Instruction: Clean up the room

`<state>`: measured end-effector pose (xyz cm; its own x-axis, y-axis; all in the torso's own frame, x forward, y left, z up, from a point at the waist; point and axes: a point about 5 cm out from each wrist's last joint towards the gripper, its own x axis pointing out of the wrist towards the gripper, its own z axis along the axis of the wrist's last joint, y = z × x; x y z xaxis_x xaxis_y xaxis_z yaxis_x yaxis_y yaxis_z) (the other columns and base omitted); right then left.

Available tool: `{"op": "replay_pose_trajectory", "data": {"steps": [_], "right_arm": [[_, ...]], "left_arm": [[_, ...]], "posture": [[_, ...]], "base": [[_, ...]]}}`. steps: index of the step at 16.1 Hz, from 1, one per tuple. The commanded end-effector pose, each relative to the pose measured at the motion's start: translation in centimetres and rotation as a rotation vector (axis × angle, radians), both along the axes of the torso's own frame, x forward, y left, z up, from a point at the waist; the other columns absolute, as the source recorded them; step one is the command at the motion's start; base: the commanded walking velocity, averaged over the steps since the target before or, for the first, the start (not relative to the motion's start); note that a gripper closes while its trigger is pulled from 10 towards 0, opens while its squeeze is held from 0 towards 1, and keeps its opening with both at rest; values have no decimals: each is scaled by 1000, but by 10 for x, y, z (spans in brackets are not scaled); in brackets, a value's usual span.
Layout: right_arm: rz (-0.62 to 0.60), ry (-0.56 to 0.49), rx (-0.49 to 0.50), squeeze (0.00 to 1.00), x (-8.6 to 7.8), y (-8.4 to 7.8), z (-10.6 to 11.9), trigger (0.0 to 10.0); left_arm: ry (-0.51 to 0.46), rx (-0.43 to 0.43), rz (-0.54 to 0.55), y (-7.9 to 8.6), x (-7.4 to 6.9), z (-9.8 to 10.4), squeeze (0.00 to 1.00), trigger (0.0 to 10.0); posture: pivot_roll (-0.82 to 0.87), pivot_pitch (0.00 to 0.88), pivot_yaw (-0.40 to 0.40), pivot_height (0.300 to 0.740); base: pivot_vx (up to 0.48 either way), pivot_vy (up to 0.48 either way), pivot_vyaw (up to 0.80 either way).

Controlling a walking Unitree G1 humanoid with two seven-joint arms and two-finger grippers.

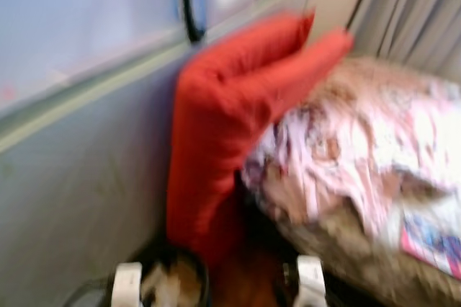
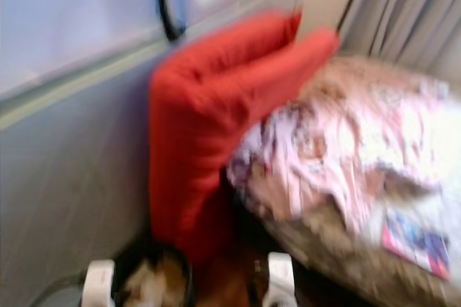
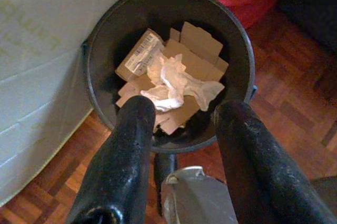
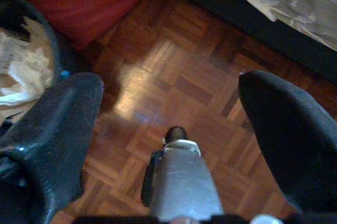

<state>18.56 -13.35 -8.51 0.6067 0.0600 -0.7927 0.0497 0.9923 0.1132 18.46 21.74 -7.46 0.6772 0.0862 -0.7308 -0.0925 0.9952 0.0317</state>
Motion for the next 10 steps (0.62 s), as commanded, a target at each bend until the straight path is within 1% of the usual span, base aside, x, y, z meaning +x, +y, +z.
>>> {"op": "replay_pose_trajectory", "data": {"steps": [1,3,5,10], "right_arm": [[-31,3,-16,0,-1,-10,-1,10000],[-43,6,-12,0,-2,-10,-1,10000],[-42,8,-10,0,-3,-10,-2,10000],[-40,-4,-22,0,-3,-11,-1,10000]], "left_arm": [[15,-23,-13,-10,-2,-3,0,10000],[15,-21,-13,-10,-2,-3,0,10000],[16,-20,-16,-10,-2,-3,0,10000],[17,-21,-17,-9,-2,-3,0,10000]], "posture": [[78,1,-62,740],[74,0,-59,740],[74,0,-59,740],[69,0,-56,740]], "base": [[0,-368,0],[0,-373,0],[0,-373,-556],[0,-371,0]]}}
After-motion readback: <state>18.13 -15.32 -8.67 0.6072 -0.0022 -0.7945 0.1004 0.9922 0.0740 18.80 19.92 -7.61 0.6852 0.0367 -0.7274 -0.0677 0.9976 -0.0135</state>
